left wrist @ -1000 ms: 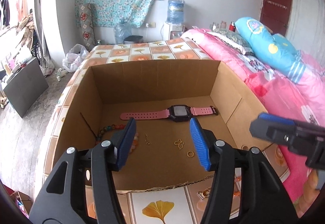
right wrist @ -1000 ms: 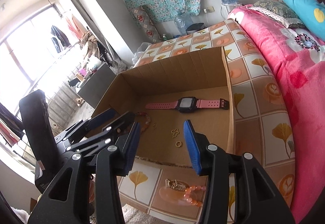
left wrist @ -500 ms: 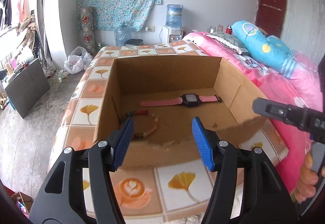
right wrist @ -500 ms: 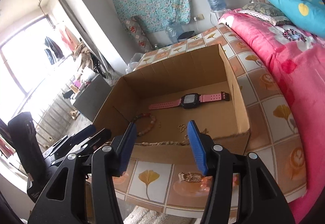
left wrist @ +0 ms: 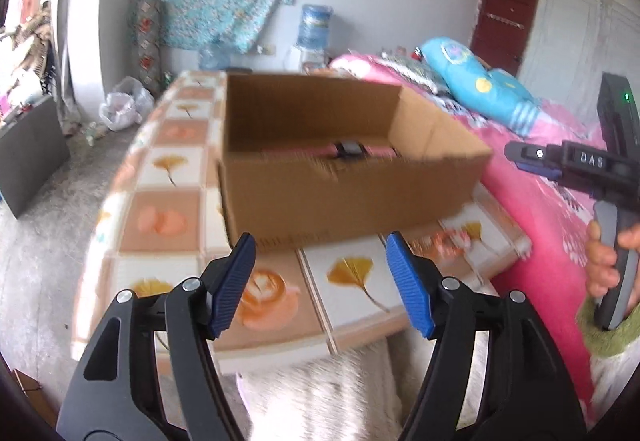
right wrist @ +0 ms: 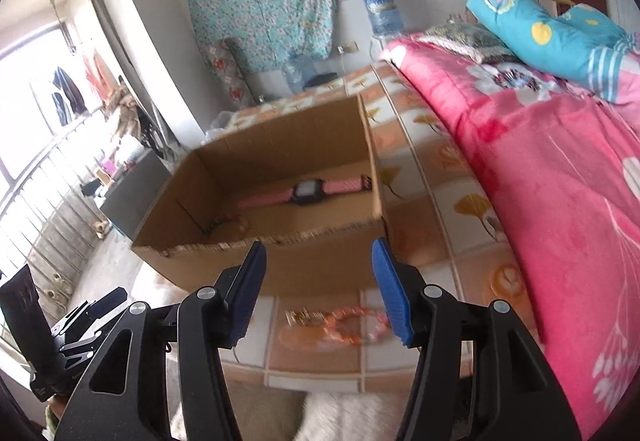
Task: Organize jewelry
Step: 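Withdraw the right tool from the box toward the pink-orange bracelet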
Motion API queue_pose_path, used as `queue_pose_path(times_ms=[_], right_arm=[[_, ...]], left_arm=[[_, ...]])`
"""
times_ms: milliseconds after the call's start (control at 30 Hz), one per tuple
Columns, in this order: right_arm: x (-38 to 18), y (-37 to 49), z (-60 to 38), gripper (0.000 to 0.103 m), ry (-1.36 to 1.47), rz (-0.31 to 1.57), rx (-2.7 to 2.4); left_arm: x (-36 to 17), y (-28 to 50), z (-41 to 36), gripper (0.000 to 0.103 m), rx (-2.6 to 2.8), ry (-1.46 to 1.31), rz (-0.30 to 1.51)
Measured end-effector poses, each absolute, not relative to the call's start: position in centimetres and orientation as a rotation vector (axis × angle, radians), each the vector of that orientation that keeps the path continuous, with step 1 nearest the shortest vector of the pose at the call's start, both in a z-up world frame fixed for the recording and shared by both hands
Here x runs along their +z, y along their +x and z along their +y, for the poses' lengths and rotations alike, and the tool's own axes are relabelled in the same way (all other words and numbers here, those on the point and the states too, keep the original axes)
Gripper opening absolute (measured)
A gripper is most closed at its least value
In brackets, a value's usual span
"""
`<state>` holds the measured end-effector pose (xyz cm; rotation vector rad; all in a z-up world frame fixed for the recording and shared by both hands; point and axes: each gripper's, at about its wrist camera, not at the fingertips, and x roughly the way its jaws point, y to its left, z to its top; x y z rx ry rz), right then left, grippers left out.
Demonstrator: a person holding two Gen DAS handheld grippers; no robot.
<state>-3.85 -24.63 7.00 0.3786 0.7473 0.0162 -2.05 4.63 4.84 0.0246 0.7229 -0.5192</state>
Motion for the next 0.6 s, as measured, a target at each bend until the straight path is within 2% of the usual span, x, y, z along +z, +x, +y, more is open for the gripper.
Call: queue_pose_path(times_ms=[233, 433, 600], right_arm=[[3.3, -4.7, -22.7, 0.054, 0.357, 0.828, 0.047], [0.1, -3.5, -20.0, 0.036, 0.238, 0.916, 0.094], [-0.8, -2.7, -19.9, 0.035, 0.166, 0.936, 0.090]], left_arm=[[0.9, -2.6, 1.3, 0.064, -0.608, 0.101, 0.771], [-1.1, -1.9, -1.1, 0.064, -0.615, 0.165, 0.771], [-1.9, -1.6, -2.5, 0.064, -0.646, 0.195, 0.762]])
